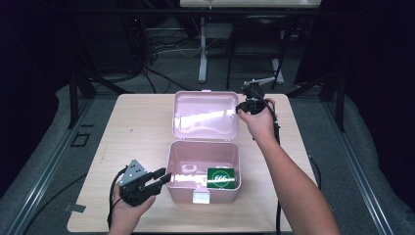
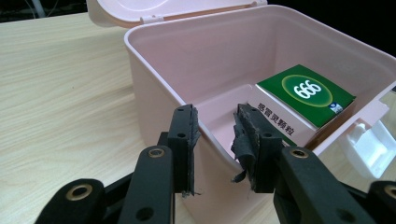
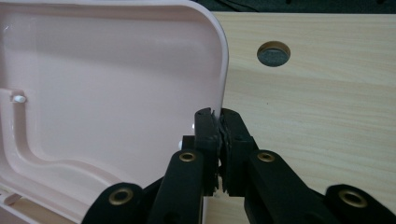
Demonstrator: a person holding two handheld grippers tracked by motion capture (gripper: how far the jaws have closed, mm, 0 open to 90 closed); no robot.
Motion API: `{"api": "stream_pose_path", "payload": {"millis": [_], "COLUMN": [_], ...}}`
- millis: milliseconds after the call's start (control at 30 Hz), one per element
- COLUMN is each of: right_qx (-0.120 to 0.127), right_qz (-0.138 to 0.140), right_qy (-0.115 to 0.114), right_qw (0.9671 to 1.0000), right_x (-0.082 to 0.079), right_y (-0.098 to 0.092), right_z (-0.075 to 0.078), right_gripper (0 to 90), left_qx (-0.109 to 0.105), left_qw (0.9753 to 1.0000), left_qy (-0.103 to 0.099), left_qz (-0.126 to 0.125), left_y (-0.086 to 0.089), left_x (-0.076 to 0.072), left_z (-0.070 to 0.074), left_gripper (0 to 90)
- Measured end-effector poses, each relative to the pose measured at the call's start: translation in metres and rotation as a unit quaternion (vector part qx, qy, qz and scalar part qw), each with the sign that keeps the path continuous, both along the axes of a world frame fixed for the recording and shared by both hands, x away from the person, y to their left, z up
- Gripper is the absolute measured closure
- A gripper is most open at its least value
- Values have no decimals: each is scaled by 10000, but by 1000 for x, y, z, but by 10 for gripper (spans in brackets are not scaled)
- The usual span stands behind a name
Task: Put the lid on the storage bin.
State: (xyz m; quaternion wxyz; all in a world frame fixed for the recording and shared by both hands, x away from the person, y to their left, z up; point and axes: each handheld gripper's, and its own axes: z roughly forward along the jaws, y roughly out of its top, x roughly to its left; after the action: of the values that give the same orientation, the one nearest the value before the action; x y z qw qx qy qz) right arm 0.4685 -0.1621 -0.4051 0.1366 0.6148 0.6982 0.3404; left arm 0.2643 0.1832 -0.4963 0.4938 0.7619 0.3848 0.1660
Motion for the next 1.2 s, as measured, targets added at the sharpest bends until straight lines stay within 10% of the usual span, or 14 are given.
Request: {"api": "stream_pose_path", "payload": {"millis": [1200], "right_qx": [-71], "right_qz": [383], "right_qy": [-986], "right_qw": [9944], "right_x": [-50], "right_y": [-4], "right_z": [19], "right_gripper": [873], "left_qx": [-5], "left_qw": [10000], "left_qy": [-8], "left_qz": [29], "left_y": [-1], "left_x": [0], "left_z": [0], "left_gripper": [685]}}
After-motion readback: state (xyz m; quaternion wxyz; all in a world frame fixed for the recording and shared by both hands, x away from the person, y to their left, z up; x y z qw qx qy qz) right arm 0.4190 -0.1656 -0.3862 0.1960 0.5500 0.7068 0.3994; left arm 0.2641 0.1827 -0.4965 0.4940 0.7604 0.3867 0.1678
